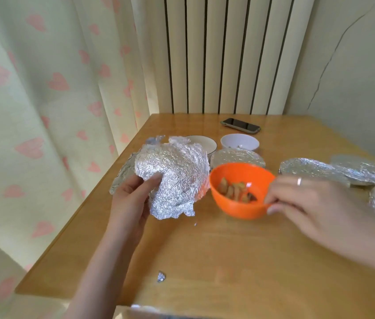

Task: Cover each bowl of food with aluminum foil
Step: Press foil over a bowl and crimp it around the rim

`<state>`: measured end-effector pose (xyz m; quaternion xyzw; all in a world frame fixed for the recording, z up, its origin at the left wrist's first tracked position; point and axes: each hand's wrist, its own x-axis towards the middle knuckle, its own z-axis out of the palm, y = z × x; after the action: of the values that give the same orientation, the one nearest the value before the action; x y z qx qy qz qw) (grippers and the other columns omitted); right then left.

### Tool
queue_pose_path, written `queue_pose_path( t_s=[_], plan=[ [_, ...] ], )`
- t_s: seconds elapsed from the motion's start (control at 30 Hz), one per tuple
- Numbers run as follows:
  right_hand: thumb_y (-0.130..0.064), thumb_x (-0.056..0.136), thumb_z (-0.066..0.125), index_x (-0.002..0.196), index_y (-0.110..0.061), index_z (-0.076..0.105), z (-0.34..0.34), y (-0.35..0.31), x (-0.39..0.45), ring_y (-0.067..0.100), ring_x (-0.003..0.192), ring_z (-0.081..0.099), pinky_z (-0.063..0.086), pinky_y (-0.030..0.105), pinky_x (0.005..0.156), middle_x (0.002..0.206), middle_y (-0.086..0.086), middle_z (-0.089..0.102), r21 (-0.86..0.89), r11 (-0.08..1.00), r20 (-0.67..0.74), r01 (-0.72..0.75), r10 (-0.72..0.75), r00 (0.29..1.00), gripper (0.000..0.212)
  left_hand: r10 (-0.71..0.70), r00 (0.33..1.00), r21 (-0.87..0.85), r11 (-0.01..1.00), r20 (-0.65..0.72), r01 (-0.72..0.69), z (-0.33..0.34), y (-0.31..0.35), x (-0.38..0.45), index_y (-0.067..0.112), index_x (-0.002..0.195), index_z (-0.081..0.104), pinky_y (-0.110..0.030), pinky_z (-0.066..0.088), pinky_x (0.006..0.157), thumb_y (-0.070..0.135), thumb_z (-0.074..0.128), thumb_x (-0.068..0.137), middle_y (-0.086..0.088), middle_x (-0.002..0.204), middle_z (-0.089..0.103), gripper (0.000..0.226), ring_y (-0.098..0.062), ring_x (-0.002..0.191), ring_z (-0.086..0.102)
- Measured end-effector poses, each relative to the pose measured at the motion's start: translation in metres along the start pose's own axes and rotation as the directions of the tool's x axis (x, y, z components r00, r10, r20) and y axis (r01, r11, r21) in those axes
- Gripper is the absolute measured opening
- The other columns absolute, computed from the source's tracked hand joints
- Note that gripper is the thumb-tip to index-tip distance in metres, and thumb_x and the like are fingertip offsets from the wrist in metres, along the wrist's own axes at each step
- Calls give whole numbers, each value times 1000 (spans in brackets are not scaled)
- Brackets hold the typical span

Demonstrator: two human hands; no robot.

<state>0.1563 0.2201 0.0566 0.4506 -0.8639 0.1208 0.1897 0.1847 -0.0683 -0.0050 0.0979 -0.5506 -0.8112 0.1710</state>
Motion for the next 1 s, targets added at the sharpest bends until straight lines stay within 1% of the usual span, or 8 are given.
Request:
queue_pose_path(
  t_s=[0.13, 0.23, 0.33, 0.37, 0.43, 0.6, 0.8, 1.0],
  plan=[
    [-34, 88, 47, 81, -30, 58, 44, -1, -38, 3, 80, 53, 46, 24, 53, 82, -19, 57, 25, 997, 91, -80, 77, 993, 13, 7, 997, 16, 1000, 76, -9, 2, 4, -26, -13, 103, 59, -49, 46, 76, 27, 87, 63, -23, 98, 63, 64, -36, 84, 59],
    [-33, 91, 57, 106, -43, 62, 113, 52, -77, 16, 103, 59, 54, 38, 75, 104, -15, 62, 28, 989, 58, -149, 147, 987, 18, -39, 988, 51, 998, 148, 32, 12, 4, -40, -19, 98, 51, -43, 34, 67, 46, 93, 51, -19, 105, 46, 90, -35, 87, 40],
    [-45, 88, 55, 99, -43, 56, 91, 25, -82, 3, 85, 57, 50, 29, 74, 96, -14, 61, 290, 932, 348, -218, 109, 931, 12, -100, 972, 97, 992, 211, 81, 26, 2, -49, -17, 92, 53, -31, 38, 59, 37, 90, 55, -20, 89, 50, 75, -30, 70, 44],
    [-59, 80, 59, 99, -47, 53, 70, 6, -68, 1, 82, 57, 50, 26, 75, 95, -15, 63, 345, 891, 273, -295, 205, 940, 24, -118, 968, 139, 986, 221, 89, 30, -2, -50, -16, 87, 51, -27, 35, 55, 32, 90, 59, -18, 79, 50, 68, -26, 62, 43],
    [-75, 62, 66, 107, -52, 50, 37, -8, -66, 3, 86, 63, 52, 28, 81, 102, -15, 65, 577, 719, 290, -388, 263, 920, 52, -158, 967, 220, 969, 198, 113, 38, -10, -51, -6, 75, 50, -18, 28, 43, 13, 84, 71, -9, 53, 44, 39, -14, 43, 38],
    [-25, 78, 70, 119, -23, 57, 47, -9, -46, 11, 52, 56, 40, 23, 37, 82, 1, 64, 877, 49, 329, -479, 665, 670, 43, -169, 974, 404, 910, 153, 95, 56, -22, -49, 7, 87, 64, -14, 39, 42, 3, 82, 72, 4, 53, 56, 23, -5, 42, 51],
    [-2, 85, 65, 107, -22, 58, 78, -17, -38, 13, 41, 40, 38, 23, 34, 63, 12, 46, 875, 251, 54, -414, 799, 599, 31, -111, 990, 429, 901, 83, 65, 50, -26, -48, 11, 106, 67, -14, 43, 47, 7, 78, 78, -3, 69, 68, 31, -5, 54, 60],
    [-19, 78, 59, 91, -31, 62, 88, -20, -34, 25, 47, 43, 45, 46, 48, 53, 1, 43, 739, 516, -151, -433, 754, 640, 17, -119, 993, 408, 908, 26, 98, 43, -31, -55, 19, 103, 70, -19, 45, 55, 16, 84, 66, 1, 73, 69, 40, -10, 61, 62]
  ],
)
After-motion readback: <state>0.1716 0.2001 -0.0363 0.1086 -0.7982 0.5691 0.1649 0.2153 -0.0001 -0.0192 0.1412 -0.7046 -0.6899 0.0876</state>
